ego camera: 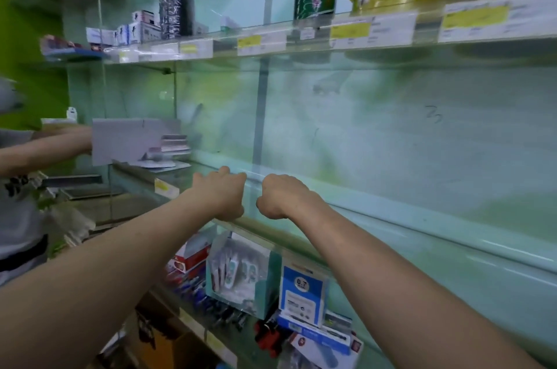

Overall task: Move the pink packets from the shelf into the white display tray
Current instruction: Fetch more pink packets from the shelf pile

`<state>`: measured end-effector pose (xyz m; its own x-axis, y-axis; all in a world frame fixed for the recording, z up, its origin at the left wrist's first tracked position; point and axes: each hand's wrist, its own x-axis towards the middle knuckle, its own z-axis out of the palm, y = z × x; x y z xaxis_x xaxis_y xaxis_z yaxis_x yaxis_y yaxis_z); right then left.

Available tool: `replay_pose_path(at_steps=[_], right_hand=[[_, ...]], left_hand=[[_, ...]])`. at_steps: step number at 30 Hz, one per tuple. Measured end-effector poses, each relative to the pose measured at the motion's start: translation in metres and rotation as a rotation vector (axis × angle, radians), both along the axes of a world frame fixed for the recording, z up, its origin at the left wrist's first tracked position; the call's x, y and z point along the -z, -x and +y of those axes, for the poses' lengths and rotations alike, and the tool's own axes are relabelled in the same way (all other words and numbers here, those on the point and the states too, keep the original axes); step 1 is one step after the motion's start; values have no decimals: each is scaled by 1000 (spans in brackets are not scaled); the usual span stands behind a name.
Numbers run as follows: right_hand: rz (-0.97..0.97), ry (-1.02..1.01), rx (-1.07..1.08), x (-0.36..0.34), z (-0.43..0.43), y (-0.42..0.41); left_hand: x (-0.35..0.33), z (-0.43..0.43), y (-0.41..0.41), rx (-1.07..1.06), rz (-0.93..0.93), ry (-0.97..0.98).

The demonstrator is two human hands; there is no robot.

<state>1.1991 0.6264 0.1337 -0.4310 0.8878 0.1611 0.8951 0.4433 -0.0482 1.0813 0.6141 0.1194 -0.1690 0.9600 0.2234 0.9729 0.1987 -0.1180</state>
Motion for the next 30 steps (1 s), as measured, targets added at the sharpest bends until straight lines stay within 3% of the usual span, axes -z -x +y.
replay_pose_path(at_steps=[13, 30], right_hand=[[34, 12, 141, -7, 37, 120], [-23, -67, 65, -7, 164, 192]], left_hand=[[-11, 50, 125, 93, 26, 10], [-8, 166, 192, 82, -24, -22]])
